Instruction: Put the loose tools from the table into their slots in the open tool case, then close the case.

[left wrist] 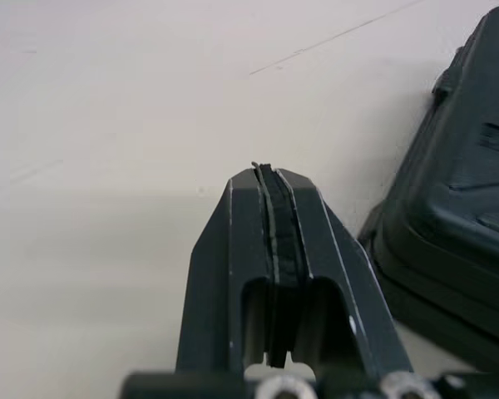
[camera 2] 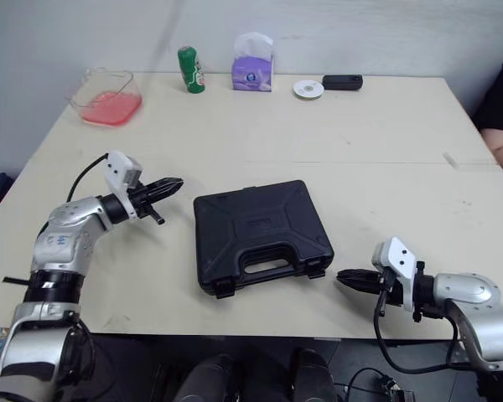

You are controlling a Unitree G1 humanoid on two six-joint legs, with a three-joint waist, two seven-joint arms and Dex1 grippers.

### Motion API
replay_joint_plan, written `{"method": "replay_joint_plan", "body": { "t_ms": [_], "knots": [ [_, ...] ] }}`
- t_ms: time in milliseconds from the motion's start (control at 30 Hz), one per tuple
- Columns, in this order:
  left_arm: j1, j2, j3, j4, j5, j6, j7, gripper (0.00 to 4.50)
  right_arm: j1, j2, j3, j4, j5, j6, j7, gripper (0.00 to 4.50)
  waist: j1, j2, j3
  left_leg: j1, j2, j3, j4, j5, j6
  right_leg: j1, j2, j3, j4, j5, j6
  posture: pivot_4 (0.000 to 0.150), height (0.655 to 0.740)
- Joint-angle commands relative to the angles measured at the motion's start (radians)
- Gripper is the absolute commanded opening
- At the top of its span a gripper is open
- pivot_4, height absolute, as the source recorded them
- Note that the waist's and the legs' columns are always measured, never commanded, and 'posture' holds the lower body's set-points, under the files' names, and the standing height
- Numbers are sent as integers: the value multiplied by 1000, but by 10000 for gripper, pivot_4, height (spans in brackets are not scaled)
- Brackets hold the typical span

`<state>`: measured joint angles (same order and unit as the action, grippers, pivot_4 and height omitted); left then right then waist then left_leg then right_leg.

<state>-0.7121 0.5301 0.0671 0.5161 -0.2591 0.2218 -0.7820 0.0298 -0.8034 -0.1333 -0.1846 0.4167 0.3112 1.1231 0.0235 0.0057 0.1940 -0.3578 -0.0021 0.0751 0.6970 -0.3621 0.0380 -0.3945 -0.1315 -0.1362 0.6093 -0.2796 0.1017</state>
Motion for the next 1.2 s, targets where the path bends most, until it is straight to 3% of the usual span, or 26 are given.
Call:
{"method": "replay_joint_plan", "body": {
  "t_ms": [33, 167, 333, 500, 967, 1133, 1200],
  "knots": [
    [-56, -16, -39, 132, 56, -85, -44, 394, 9, 28, 29, -52, -8, -10, -31, 0, -2, 0, 0, 0, 0, 1, 0, 0, 0, 0, 0, 0, 0, 0, 0, 1500, 7400],
    [-105, -35, -60, 262, 77, -156, -115, 394, -1, 64, 78, -57, -20, -11, -50, 0, -1, 0, 0, 0, 0, 2, 0, 0, 0, -1, 1, -2, 1, 0, 0, 1500, 7400],
    [-81, -19, -69, 243, 87, -153, -172, 394, -45, 96, 92, -15, -45, -49, -82, 0, 0, -2, 1, 0, 0, 2, 0, 0, 0, -1, 0, -2, 1, 0, 0, 1500, 7400],
    [41, 11, -42, 70, 39, -103, -223, 394, -117, 130, 103, 63, -87, -101, -108, 0, -11, -2, 1, 0, 1, 2, 0, 0, 0, -2, 0, 1, 1, 0, 0, 1500, 7400],
    [374, 60, 67, -452, -56, 113, -119, 394, -211, 160, 111, 165, -119, -156, -130, 0, -18, -2, 1, 0, 1, 0, 0, 0, 0, -1, -4, 4, 0, 0, 0, 1500, 7400],
    [415, 140, 129, -560, -105, 147, -150, 394, -167, 139, 81, 117, -121, -147, -162, 0, -18, -2, 1, 0, 2, -1, 0, 0, -1, -1, -6, 4, 0, 0, 0, 1500, 7400],
    [381, 162, 145, -624, -192, 204, -195, 394, -131, 134, 45, 72, -100, -133, -184, 0, -15, -1, 1, -1, 2, -1, 0, 0, -1, -1, -7, 4, 0, 0, -1, 1500, 7400]
  ]
}}
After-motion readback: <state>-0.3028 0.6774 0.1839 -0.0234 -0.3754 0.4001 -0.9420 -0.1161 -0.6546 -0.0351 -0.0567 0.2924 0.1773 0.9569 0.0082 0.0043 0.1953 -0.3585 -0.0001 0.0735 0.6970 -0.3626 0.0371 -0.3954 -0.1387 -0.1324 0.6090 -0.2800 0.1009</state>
